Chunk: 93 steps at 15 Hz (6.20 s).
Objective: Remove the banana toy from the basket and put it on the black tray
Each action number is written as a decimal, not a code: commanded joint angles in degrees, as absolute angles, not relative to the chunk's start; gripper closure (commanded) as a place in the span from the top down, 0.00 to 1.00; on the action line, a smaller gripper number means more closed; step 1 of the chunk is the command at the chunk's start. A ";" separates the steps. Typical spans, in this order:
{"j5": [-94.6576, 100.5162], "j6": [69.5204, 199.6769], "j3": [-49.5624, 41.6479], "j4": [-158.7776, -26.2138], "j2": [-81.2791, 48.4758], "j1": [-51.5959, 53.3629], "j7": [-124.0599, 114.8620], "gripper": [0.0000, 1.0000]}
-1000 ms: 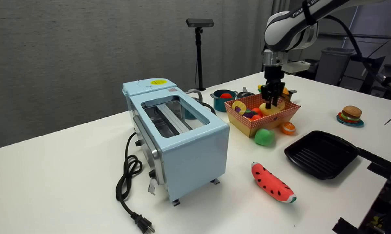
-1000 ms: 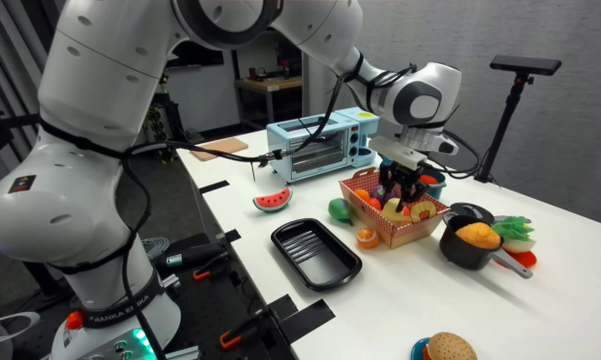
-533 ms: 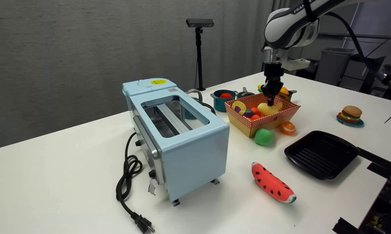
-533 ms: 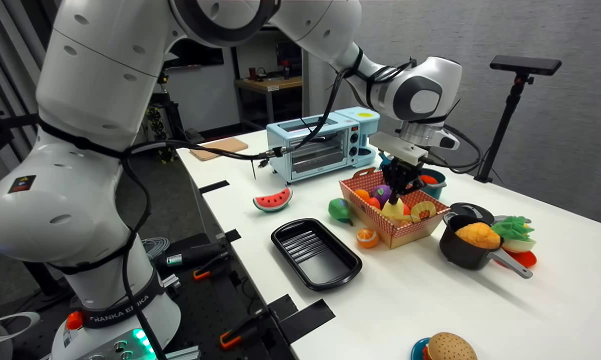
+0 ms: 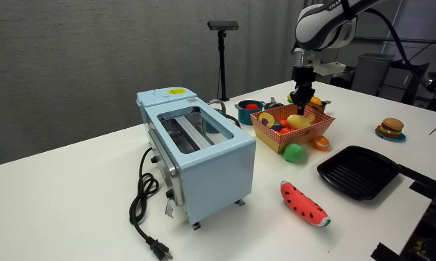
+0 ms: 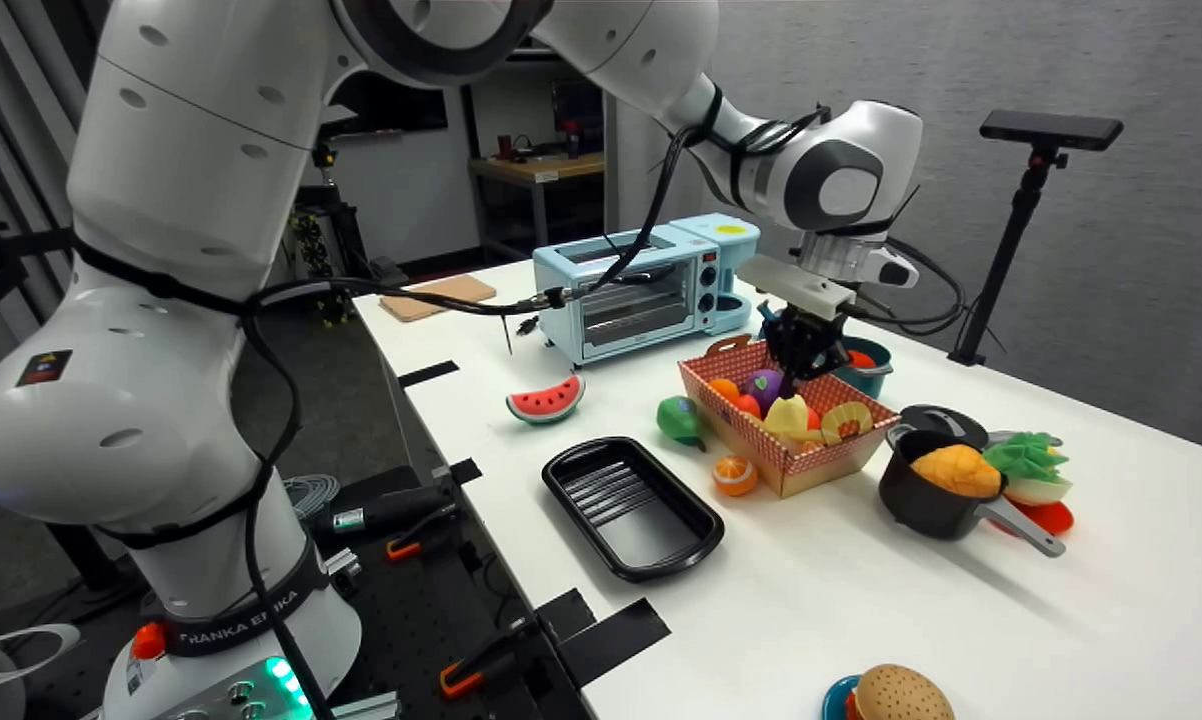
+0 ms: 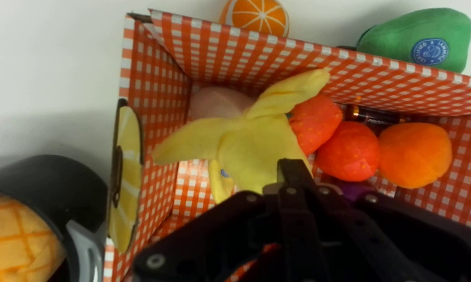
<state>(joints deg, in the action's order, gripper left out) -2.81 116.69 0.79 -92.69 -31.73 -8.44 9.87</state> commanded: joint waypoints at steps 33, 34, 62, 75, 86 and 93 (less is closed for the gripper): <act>-5.67 109.99 1.49 -81.98 -40.96 -10.16 15.70 0.42; -5.70 109.91 1.49 -82.35 -40.39 -10.19 15.60 0.35; -10.66 106.52 -3.20 -119.49 -1.81 -8.74 17.64 0.02; -9.03 106.61 -4.23 -133.99 6.94 -7.71 17.05 0.02; -7.63 104.80 -3.95 -138.91 12.00 -6.01 16.73 0.99; -8.37 103.28 -4.23 -137.88 10.47 -5.25 16.73 1.00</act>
<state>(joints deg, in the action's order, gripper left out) -8.56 103.40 -3.13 -137.98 10.48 -6.35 16.90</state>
